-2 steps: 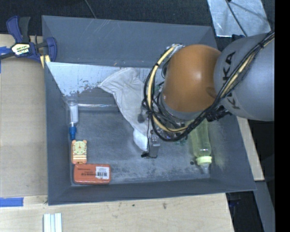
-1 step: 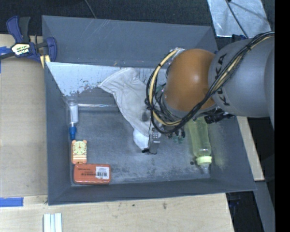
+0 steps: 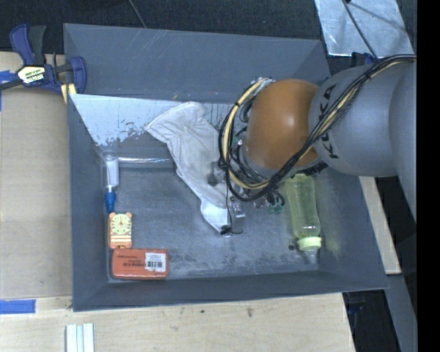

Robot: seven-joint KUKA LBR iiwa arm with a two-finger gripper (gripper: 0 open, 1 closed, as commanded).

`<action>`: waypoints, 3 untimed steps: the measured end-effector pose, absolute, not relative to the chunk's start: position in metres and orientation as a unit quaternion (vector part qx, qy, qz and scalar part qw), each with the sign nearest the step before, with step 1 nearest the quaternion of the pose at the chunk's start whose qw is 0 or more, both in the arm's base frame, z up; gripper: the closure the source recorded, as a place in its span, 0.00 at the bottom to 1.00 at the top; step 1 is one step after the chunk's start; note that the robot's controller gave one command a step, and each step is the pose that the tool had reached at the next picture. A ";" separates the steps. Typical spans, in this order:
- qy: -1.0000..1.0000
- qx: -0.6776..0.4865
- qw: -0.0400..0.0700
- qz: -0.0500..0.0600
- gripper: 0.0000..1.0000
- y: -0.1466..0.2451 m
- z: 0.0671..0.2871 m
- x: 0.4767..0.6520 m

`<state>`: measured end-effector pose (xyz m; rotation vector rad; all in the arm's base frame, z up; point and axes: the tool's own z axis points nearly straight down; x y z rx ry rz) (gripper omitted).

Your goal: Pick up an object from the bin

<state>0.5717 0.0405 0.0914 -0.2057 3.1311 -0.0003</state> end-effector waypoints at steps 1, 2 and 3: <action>0.994 -0.108 0.002 0.000 0.00 0.033 0.081 0.572; 1.000 0.027 0.001 0.000 0.00 0.029 0.073 0.569; 0.996 -0.094 0.006 0.000 1.00 0.035 0.074 0.573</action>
Offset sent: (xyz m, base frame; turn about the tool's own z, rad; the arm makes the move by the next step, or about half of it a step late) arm -0.0048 -0.0126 -0.0214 0.1720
